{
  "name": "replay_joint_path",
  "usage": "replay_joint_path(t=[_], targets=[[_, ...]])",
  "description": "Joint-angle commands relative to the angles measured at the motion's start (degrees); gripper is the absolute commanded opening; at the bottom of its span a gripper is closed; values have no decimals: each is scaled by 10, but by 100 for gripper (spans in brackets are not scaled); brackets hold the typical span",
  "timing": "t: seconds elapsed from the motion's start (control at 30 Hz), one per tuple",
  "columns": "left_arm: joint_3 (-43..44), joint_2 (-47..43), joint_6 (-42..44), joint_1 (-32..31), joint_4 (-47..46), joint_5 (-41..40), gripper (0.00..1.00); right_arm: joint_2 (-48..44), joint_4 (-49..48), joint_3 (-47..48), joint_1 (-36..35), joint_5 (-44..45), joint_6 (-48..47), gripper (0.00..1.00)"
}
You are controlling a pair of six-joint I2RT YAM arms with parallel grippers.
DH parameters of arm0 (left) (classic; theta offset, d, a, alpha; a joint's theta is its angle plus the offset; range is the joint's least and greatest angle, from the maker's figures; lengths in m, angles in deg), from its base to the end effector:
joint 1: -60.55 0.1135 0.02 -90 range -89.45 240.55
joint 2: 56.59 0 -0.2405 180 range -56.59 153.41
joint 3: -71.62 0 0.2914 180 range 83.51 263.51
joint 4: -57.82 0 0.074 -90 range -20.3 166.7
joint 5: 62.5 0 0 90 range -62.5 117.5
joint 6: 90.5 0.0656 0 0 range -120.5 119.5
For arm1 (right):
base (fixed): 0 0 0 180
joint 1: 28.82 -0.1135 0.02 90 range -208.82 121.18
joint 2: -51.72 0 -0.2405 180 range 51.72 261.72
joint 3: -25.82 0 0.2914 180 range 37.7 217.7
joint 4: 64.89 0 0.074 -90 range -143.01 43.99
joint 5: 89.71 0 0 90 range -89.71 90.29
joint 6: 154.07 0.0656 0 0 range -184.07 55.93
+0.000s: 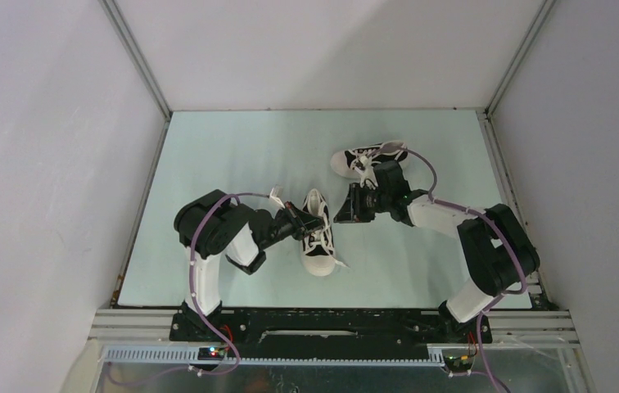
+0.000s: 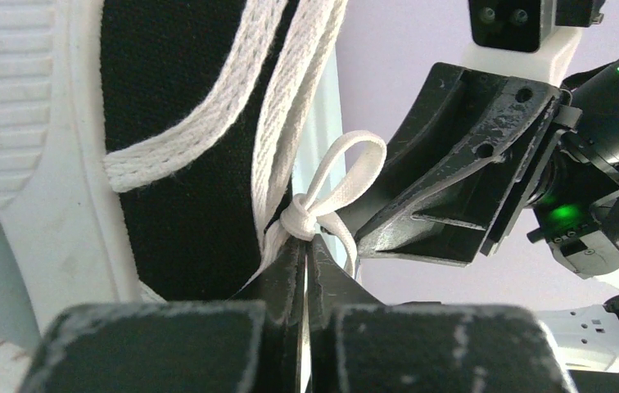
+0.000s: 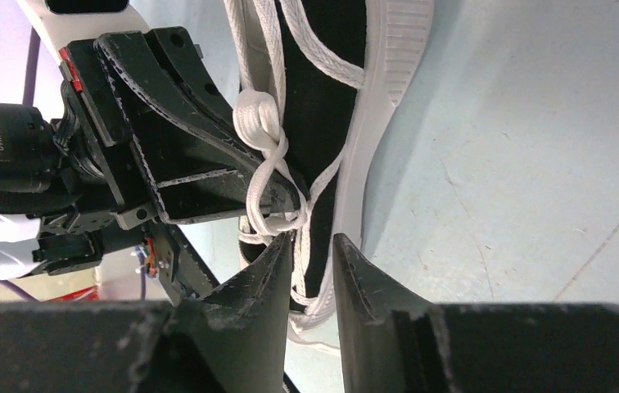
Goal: Tie the shoes
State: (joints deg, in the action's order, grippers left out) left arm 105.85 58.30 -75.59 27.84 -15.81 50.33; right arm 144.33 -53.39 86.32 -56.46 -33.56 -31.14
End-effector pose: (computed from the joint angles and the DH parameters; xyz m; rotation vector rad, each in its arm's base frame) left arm 0.2403 -0.1846 0.0277 -0.3873 1.9801 -1.6554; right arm 0.3115 0.2044 0.1102 -0.2078 2.4831 1.1832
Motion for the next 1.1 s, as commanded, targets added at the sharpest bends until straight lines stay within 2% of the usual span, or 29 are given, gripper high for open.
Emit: replay_joint_path(t=[0.0,0.87,1.0,1.07], targets=[[3,6,3,3,-22,5,0,13,-75,-5,-5,-24,37,28],[5,9,-1,6,-28,7,0,48,-132,-19,-33,-38,87,30],[4,9,-2,6,-30,6,0,51,-145,-26,-35,-42,99,28],[4,9,-3,6,-30,6,0,52,-152,-29,-37,-44,106,23]])
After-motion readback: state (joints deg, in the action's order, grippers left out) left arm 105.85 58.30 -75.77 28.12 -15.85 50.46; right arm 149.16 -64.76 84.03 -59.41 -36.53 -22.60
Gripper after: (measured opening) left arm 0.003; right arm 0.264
